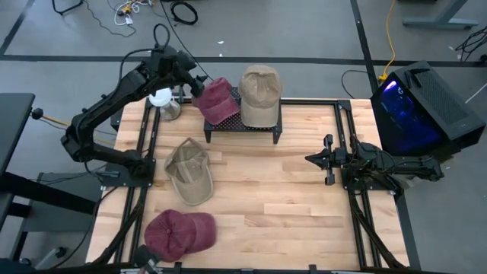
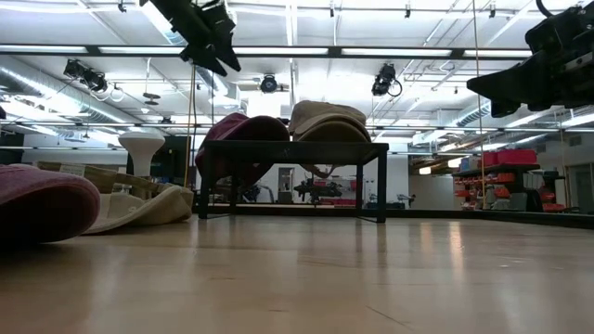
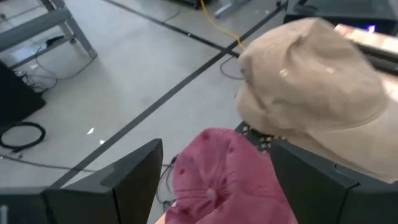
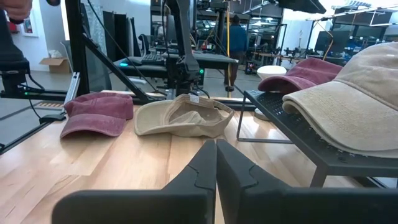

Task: Pick & Place hat
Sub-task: Put the right red cap on the shelf

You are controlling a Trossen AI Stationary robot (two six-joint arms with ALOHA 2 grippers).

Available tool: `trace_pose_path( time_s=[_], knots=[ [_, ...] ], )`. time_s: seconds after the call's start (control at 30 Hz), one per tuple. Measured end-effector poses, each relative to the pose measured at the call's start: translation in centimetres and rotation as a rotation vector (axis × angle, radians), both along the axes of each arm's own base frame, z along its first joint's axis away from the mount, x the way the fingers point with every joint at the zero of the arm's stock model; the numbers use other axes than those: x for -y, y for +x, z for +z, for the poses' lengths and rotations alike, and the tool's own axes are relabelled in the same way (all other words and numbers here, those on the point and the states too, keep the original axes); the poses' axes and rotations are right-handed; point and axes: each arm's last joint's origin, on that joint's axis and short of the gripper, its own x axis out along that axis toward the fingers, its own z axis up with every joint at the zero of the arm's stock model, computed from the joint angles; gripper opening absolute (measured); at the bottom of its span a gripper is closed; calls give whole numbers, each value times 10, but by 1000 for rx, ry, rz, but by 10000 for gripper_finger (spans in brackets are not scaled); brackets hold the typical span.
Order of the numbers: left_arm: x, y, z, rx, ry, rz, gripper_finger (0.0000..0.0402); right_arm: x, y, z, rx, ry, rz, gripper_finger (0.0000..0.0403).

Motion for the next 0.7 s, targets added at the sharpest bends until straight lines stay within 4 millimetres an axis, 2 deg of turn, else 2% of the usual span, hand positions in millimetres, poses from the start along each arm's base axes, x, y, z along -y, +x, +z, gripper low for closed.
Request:
trace_pose_path(
  time_s=[0.33,0.7],
  knots=[
    [-25,1,-23,-61,-105,68,305,0,0,0,0,0,0,10],
    [-49,5,-48,-80,-206,26,305,0,0,0,0,0,0,10]
  ],
)
